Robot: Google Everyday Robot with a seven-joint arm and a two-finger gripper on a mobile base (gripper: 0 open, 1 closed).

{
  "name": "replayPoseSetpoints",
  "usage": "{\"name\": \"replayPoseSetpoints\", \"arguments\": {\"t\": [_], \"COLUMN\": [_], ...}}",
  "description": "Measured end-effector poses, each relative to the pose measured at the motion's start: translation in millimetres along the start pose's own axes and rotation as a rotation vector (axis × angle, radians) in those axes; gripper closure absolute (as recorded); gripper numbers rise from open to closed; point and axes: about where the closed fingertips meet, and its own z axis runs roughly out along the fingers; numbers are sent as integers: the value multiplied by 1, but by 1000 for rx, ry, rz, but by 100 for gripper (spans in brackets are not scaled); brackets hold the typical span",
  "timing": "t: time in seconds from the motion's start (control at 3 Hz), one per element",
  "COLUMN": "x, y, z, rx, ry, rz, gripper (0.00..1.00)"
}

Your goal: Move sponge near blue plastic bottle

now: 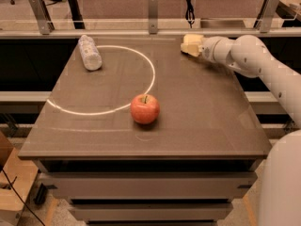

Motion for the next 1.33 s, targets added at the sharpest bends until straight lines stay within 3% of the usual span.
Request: {"name": "replayPoseSetpoints", "arguments": {"t": [0.33, 0.67, 1.33], "x": [-24, -59, -47], "y": [22, 74, 97], "z": [0, -7, -3], "rx": [-73, -232, -305], "ry": [-23, -53, -7], "rz": [-37, -116, -137], "gripper": [88, 100, 100]}}
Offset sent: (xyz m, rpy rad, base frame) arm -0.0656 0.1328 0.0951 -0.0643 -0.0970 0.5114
